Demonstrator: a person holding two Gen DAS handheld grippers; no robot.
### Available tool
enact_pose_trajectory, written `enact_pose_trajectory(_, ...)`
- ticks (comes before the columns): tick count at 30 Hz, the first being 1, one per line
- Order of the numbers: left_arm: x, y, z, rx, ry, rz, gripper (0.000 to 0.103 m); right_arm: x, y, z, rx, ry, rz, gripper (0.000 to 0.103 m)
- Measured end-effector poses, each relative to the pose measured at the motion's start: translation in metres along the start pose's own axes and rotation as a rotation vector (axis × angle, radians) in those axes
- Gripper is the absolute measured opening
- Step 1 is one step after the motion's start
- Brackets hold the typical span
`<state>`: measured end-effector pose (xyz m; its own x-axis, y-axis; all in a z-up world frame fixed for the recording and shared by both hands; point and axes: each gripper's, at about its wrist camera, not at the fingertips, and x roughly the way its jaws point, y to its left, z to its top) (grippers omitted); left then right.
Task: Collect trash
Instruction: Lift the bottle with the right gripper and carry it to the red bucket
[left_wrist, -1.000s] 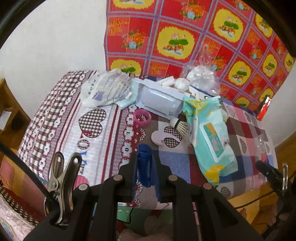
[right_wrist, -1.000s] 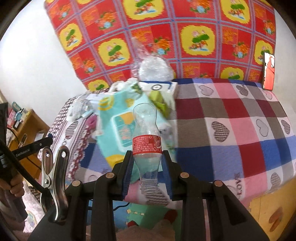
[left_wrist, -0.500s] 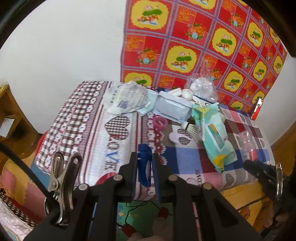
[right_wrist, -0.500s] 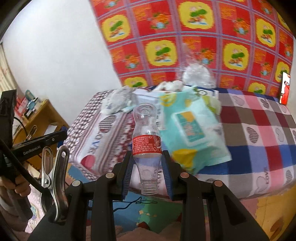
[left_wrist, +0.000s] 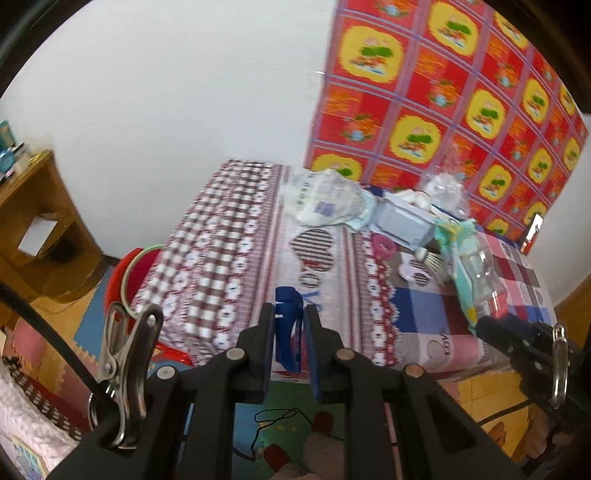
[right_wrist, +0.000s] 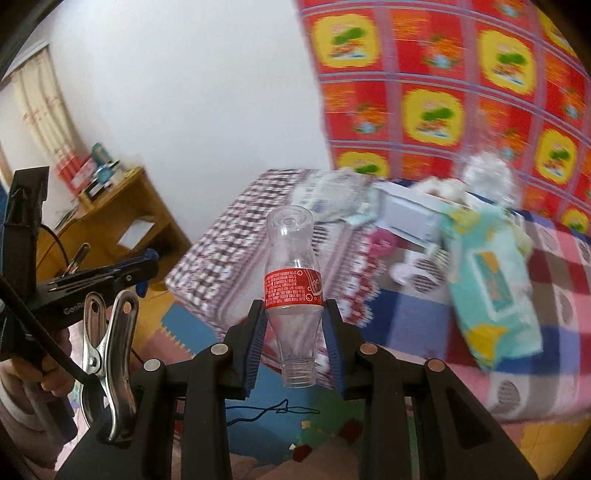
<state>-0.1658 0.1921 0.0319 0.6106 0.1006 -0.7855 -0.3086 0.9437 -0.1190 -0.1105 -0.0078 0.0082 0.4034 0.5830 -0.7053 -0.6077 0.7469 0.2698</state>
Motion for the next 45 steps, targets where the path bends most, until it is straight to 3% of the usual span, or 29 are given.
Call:
enact_pose_trajectory(7, -0.001, 0.05, 0.005, -0.096, -0.006, 0.073, 0.016, 0.039, 0.044, 0.024, -0.128, 0.016, 0.088, 0.032)
enact_pose_trajectory(15, 0.015, 0.107, 0.021, -0.184, 0.019, 0.181, 0.016, 0.096, 0.072, 0.057, -0.195, 0.087, 0.2, 0.032)
enact_pose_trajectory(24, 0.037, 0.149, 0.04, -0.275, 0.028, 0.247, 0.016, 0.147, 0.096, 0.091, -0.274, 0.139, 0.27, 0.032)
enact_pose_trajectory(35, 0.05, 0.197, 0.054, -0.333, 0.027, 0.277, 0.016, 0.193, 0.145, 0.12, -0.325, 0.189, 0.33, 0.032)
enact_pose_trajectory(45, 0.077, 0.259, 0.063, -0.326, 0.067, 0.243, 0.016, 0.244, 0.197, 0.137, -0.292, 0.222, 0.3, 0.032)
